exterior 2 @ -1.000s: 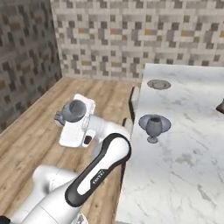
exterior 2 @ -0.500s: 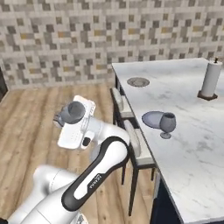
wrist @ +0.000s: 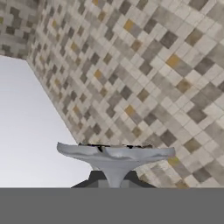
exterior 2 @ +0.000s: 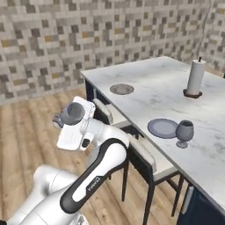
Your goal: Retrieve the wine glasses from the counter and place one next to each plate.
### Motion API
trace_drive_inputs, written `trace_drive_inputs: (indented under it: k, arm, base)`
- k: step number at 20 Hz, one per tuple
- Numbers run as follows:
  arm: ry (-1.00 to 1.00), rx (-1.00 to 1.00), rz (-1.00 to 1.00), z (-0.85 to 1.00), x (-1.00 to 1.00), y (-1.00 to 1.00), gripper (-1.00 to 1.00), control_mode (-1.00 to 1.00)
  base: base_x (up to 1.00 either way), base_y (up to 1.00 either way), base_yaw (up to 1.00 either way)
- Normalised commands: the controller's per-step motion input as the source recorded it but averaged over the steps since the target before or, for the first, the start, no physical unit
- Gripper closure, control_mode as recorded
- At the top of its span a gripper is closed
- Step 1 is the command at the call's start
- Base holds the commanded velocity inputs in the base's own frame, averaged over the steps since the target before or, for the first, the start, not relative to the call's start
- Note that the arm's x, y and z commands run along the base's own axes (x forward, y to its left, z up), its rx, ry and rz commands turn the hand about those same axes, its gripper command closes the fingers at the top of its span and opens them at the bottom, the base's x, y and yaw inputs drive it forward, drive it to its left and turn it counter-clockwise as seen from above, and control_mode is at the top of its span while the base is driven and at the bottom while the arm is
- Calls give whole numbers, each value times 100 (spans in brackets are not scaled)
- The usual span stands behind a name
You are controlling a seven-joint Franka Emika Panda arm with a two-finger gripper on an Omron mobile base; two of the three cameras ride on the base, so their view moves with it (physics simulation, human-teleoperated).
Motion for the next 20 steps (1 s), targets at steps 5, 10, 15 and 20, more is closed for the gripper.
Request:
trace_drive_inputs:
  k: [5,10,15,20]
  arm:
    - [0,0,0,0,0,0,100,100]
    - [0,0,0,0,0,0,100,100]
    - [0,0,0,0,0,0,100,100]
    - [0,0,0,0,0,0,100,100]
  base:
    - [74,100,-59]
    - [53,100,-53]
    - [14,100,-40]
    - [0,18,-28]
